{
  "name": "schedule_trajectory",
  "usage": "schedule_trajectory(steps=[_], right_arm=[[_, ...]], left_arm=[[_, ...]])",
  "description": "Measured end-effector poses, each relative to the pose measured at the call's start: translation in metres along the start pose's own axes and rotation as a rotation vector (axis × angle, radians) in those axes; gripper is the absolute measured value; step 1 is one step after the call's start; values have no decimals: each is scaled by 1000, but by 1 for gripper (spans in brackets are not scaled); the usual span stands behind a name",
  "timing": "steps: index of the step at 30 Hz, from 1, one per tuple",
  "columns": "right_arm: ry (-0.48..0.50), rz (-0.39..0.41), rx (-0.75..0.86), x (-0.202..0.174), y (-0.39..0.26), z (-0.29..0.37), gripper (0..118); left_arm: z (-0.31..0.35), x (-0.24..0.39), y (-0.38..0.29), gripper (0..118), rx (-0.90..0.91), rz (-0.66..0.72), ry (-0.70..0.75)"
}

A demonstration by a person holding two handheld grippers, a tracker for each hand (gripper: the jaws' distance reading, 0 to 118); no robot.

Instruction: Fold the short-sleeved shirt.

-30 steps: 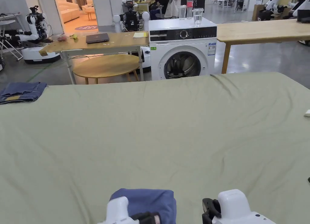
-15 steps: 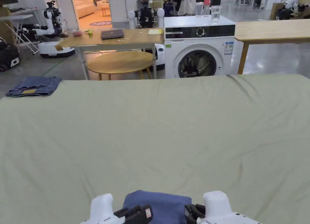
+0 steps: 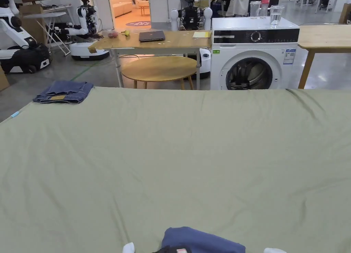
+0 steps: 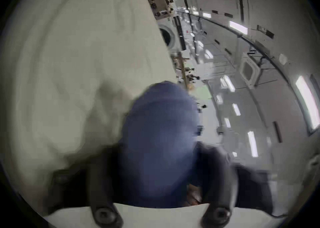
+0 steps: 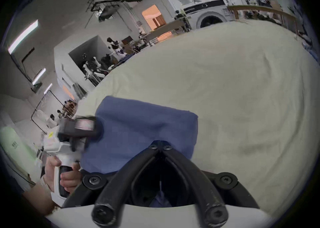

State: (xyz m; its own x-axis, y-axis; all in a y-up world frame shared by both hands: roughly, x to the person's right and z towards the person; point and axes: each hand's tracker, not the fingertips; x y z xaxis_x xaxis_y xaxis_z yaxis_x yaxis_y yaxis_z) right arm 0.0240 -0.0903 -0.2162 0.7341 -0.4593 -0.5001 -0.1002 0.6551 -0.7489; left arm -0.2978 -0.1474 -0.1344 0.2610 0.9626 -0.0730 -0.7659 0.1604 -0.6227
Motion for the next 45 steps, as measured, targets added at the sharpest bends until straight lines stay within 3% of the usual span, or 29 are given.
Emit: schedule_trajectory(steps=[1, 2, 6, 15, 20, 25, 30, 31, 32, 33, 34, 39, 40, 41, 42, 43, 45], right_arm=[[-2, 4, 2, -2, 1, 1, 0], [-13, 14, 8, -4, 2, 1, 0], [-6, 32, 20, -16, 9, 5, 0], [2, 105, 32, -64, 21, -18, 0], [23, 137, 16, -95, 18, -38, 0], [19, 177, -13, -119, 18, -54, 0], [5, 180, -27, -115, 22, -60, 0], [4, 181, -29, -116, 23, -61, 0], [2, 185, -30, -119, 23, -62, 0], [-1, 190, -28, -120, 24, -61, 0], [0, 194, -26, -121, 25, -60, 0], [18, 204, -2, -127, 26, -51, 0], [21, 205, 3, -127, 26, -49, 0], [25, 205, 8, -127, 26, -46, 0], [28, 204, 13, -127, 25, -44, 0], [30, 203, 19, -127, 25, -40, 0], [29, 203, 34, -130, 26, -29, 0]], left_arm=[[-3, 1, 1, 41, 8, 1, 87], [-6, -1, 2, 40, 11, -26, 173], [14, 9, 20, 38, 17, -44, 123], [178, 23, 143, 38, 104, -257, 373], [282, 9, 223, 38, 172, -252, 475], [344, -24, 281, 38, 220, -209, 530], [349, -42, 279, 39, 222, -102, 474], [351, -43, 279, 48, 230, -99, 470], [355, -40, 277, 70, 237, -104, 475], [361, -37, 275, 99, 270, -132, 493], [369, -34, 275, 108, 296, -147, 501], [427, -10, 260, 106, 504, -77, 474], [434, -7, 257, 102, 529, -68, 492], [444, -12, 259, 86, 550, -46, 507], [445, -11, 256, 31, 554, -27, 533], [444, -8, 250, 0, 573, -16, 561], [421, 10, 233, 0, 554, -47, 702]])
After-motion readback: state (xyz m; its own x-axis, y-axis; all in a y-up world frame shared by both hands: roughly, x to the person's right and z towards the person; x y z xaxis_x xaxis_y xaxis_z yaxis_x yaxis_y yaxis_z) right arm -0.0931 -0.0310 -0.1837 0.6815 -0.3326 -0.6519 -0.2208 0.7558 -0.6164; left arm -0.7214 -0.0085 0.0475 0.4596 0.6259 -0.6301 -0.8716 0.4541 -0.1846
